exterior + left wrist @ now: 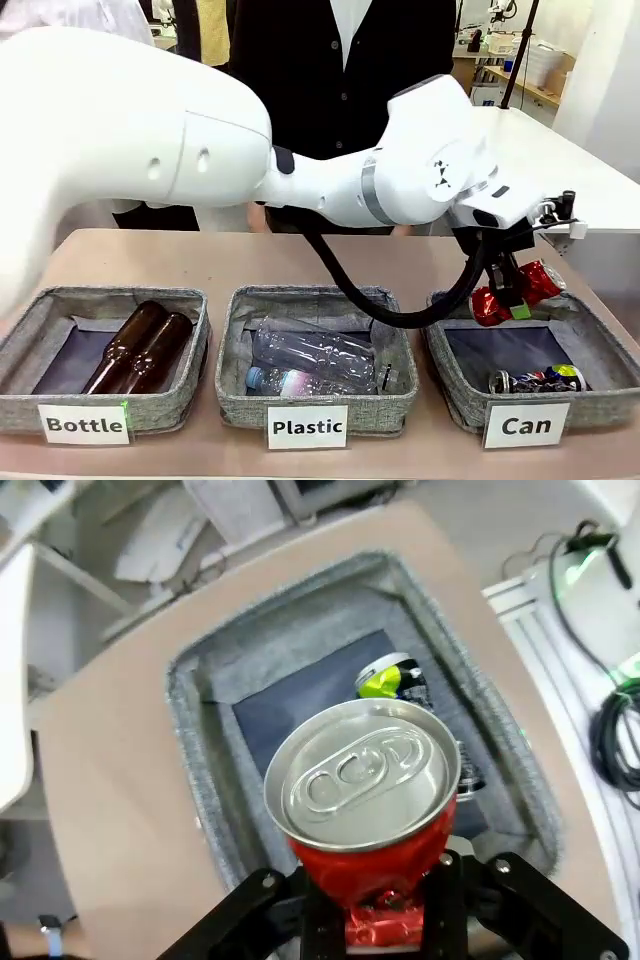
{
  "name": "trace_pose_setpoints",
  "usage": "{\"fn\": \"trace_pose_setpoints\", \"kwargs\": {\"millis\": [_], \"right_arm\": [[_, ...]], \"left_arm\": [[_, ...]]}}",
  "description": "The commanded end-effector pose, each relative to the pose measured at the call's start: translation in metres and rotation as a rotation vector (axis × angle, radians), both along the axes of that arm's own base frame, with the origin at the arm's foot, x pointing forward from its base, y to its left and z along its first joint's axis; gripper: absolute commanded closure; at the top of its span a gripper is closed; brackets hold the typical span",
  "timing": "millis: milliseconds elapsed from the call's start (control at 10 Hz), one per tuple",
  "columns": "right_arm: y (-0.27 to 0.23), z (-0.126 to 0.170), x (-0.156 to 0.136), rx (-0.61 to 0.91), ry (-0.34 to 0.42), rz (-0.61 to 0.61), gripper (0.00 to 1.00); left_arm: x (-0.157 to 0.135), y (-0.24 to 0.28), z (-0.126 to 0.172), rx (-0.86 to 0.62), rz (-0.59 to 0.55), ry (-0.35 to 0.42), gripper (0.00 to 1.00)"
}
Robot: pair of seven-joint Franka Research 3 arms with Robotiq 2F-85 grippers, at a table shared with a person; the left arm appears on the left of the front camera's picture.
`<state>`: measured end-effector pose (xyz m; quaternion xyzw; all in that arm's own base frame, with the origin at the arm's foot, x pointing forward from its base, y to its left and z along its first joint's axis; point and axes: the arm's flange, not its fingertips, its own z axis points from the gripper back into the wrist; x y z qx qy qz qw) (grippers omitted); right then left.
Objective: Sort the can waste into the basket.
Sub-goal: Pick up the can waste from the table and place it in the right Fabric basket.
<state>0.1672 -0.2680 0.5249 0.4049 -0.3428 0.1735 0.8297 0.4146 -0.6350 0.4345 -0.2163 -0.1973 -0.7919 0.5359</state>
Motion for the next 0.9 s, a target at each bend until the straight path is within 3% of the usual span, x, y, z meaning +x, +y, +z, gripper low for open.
{"fn": "trace_pose_setpoints", "kwargs": {"millis": [0,100,200,300,400,500,600,800], "right_arm": [[0.0,0.005,-0.001,0.002,0.003,-0.006,0.0],[0.0,0.005,-0.001,0.002,0.003,-0.006,0.0],[0.0,0.005,-0.001,0.002,0.003,-0.006,0.0],[0.0,0.005,-0.001,0.002,0.003,-0.006,0.0],[0.0,0.005,-0.001,0.002,0.003,-0.006,0.0],[0.0,0.005,-0.001,0.002,0.003,-0.006,0.0],[0.0,0.005,-0.001,0.002,0.003,-0.006,0.0],[0.0,0.005,-0.001,0.002,0.003,-0.006,0.0]], "left_arm": [[0.001,-0.017,0.012,0.031,0.005,-0.01,0.72],[0.002,-0.018,0.009,0.036,-0.001,0.007,0.72],[0.001,-0.019,0.007,0.056,-0.018,0.018,0.15],[0.002,-0.019,0.007,0.067,-0.015,0.013,0.16],[0.002,-0.019,0.009,0.064,-0.016,0.013,0.0],[0.002,-0.019,0.009,0.065,-0.014,0.006,0.11],[0.001,-0.017,0.011,0.057,-0.018,0.012,0.0],[0.001,-0.003,0.021,0.047,0.001,0.002,0.0]]}}
